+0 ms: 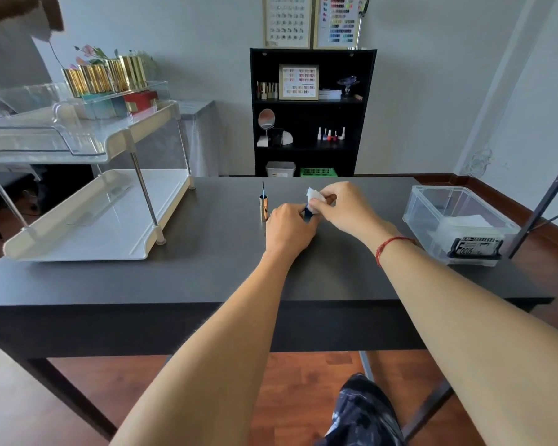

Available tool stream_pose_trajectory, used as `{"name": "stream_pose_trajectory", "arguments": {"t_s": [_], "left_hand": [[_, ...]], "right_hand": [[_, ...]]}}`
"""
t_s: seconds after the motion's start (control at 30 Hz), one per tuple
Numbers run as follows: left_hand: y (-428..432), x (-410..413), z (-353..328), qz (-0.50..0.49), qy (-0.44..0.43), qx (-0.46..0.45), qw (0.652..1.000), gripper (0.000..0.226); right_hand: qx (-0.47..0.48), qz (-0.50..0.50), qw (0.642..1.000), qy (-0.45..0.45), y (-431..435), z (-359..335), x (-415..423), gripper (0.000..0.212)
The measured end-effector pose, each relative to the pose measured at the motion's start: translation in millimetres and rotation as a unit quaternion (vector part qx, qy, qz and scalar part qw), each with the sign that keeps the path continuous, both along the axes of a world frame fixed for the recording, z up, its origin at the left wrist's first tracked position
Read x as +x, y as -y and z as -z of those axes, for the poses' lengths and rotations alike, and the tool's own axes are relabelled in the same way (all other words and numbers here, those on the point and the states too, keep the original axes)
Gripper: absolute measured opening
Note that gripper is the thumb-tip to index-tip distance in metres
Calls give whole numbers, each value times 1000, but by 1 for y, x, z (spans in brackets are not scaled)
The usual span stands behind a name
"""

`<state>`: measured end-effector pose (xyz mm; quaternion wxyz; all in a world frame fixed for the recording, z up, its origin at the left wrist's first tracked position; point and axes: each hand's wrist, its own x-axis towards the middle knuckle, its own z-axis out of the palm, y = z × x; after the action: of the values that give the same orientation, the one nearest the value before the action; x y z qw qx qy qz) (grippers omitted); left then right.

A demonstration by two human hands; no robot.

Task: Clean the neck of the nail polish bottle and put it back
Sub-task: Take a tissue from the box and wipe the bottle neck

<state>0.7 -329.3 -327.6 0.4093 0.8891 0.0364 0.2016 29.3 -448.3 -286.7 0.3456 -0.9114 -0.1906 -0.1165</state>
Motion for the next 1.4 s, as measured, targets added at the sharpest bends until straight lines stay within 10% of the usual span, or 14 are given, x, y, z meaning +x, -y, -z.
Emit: {"name": "stream_pose_trajectory", "arguments": {"t_s": [0.23, 0.57, 0.93, 1.4], "left_hand": [[-1, 4, 2, -7, -1, 31, 999, 28], [-1, 6, 3, -20, -2, 11, 1000, 39], [-1, 7, 2, -36, -11, 20, 999, 28], [0, 7, 2, -44, -26, -50, 997, 37]], "right_hand": [[-140, 20, 989, 37, -6, -9, 4, 30], [66, 41, 997, 13, -4, -10, 6, 33], [-120, 32, 992, 31, -16, -14, 3, 26], [64, 27, 997, 26, -4, -24, 3, 32]]}}
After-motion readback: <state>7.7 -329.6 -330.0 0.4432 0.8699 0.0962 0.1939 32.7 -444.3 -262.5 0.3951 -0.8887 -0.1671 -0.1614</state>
